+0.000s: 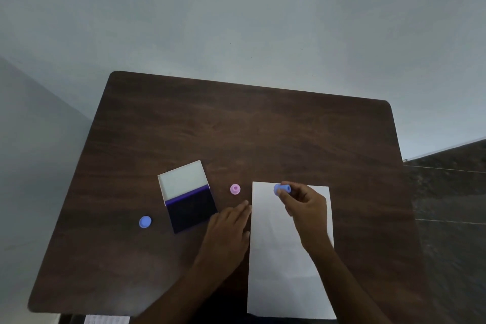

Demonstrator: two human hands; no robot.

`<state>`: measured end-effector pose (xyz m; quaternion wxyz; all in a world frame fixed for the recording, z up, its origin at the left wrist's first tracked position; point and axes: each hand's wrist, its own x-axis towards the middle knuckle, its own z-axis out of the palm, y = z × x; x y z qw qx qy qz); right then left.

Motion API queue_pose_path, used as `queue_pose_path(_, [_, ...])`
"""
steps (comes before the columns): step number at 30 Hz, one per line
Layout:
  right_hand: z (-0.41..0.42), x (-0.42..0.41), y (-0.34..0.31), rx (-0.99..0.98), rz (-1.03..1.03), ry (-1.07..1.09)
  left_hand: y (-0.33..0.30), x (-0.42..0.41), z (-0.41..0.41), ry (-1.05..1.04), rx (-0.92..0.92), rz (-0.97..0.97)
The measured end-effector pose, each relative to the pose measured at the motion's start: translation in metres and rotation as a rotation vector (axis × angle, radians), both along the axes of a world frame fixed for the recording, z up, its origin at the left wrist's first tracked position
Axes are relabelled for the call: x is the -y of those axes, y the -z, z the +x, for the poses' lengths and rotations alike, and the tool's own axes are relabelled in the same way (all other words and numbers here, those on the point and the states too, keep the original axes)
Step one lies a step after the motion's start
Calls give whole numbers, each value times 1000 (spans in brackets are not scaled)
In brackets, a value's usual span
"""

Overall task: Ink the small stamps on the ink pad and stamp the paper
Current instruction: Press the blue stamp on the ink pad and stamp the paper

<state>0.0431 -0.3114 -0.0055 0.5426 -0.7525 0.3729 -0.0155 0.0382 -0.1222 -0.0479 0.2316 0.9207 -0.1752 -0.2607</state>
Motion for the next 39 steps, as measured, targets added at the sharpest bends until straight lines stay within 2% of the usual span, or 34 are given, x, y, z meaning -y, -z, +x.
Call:
queue_pose_path(4, [12,-6,20,-38,-193,-93,7,16,1,57,70,75])
queue_pose_path(10, [27,-15,40,-36,-285,-226,14,24,2,92,98,99])
queue_pose_path(20, [32,-14,56,-75,-256,-324,17,28,4,73,128,87])
queue_pose_path(39, [33,-20,64,-76,-253,-317,20,29,7,76,75,138])
